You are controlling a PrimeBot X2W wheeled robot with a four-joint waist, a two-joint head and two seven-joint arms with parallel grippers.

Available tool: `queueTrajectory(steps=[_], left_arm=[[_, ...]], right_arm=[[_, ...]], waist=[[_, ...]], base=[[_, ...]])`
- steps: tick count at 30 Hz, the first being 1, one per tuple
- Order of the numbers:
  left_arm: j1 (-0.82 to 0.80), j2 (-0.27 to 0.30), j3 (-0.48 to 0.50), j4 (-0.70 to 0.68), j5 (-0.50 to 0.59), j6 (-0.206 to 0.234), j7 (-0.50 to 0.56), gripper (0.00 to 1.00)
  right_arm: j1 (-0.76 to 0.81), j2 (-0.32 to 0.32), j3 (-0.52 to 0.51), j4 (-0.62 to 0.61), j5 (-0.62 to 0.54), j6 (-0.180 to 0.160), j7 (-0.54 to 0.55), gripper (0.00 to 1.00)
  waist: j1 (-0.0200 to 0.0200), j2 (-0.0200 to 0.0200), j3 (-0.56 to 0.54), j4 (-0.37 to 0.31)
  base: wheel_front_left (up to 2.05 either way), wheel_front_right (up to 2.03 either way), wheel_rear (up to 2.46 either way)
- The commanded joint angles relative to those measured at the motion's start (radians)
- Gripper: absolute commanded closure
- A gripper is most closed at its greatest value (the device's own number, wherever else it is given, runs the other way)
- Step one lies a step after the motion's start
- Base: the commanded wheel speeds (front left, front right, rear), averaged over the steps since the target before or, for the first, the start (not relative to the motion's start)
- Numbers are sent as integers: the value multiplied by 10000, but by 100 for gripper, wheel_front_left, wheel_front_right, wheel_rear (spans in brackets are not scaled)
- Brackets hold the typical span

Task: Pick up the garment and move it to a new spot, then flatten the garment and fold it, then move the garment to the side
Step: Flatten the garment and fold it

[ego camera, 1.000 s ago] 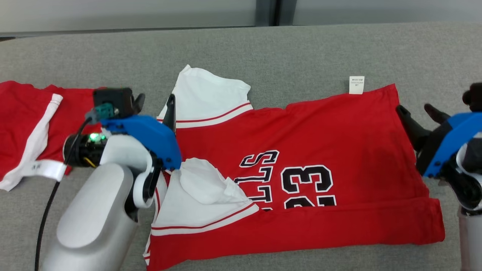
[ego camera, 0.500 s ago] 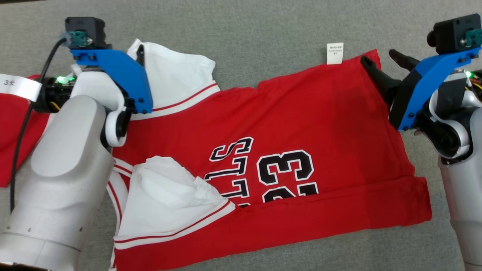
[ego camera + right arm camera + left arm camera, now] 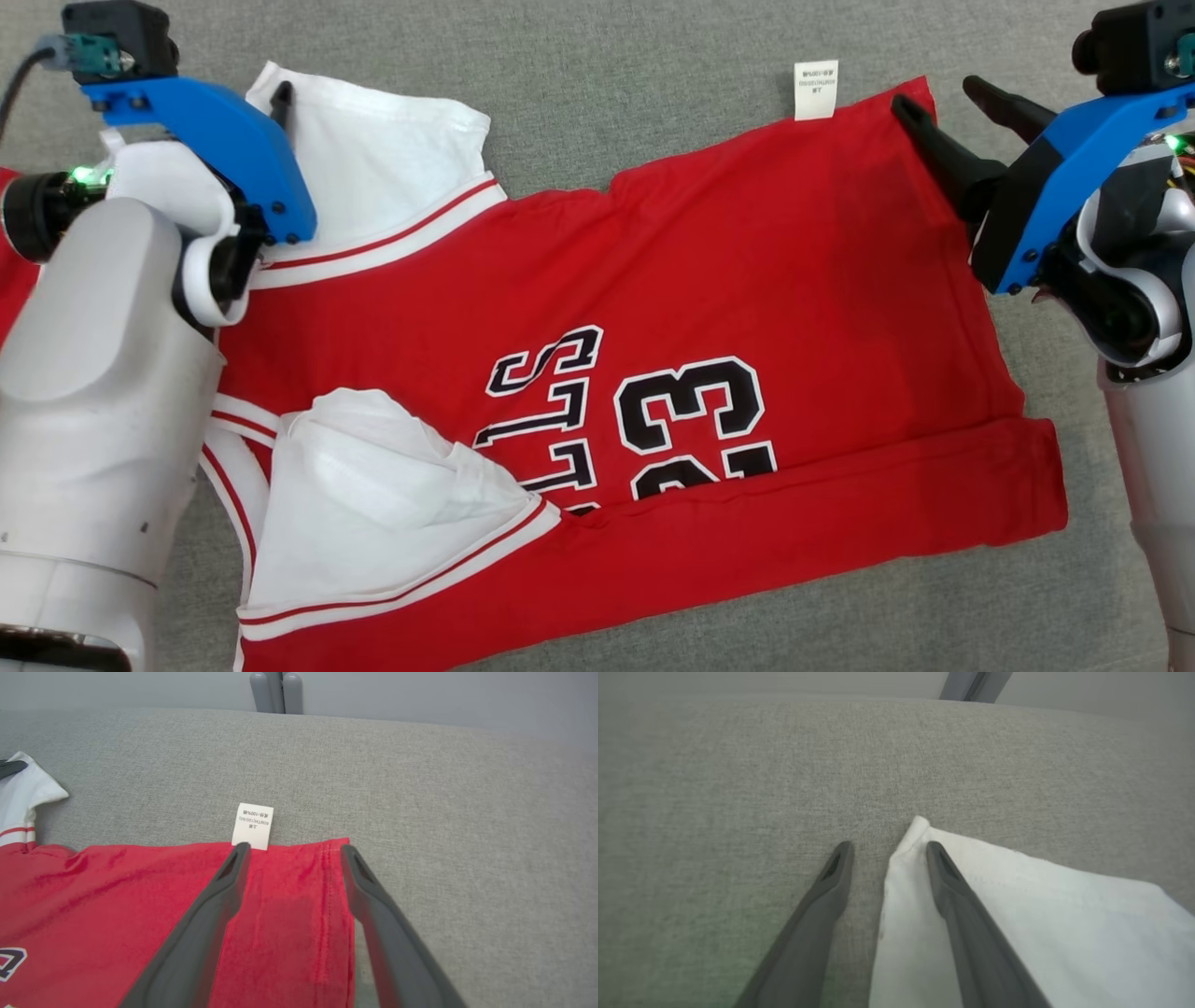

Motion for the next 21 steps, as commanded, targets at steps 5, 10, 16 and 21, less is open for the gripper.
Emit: queueTrajectory(steps=[5,10,16,21], left_arm=[[486,-9,224,343,-815,-634,1047,100],[411,377,332,63,-830,-559,1012,100],[297,618,364,-521,-775,-462,1010,100],[459,477,353,-891,-923,-416,1047,100]], right_arm=[[-289,-309,-216,94,10,2,151,0],[-502,-669,-436,376,-158,2,583,0],[-1089,-1143,92,1011,-602,4,1075,0],[-1516,-1134,562,1721,-468,2,948,0]], waist=[[0,0,221,-24],[0,0,365,60],[0,0,560,258],[0,0,597,476]], base=[[0,0,0],[0,0,0],[0,0,0],[0,0,0]])
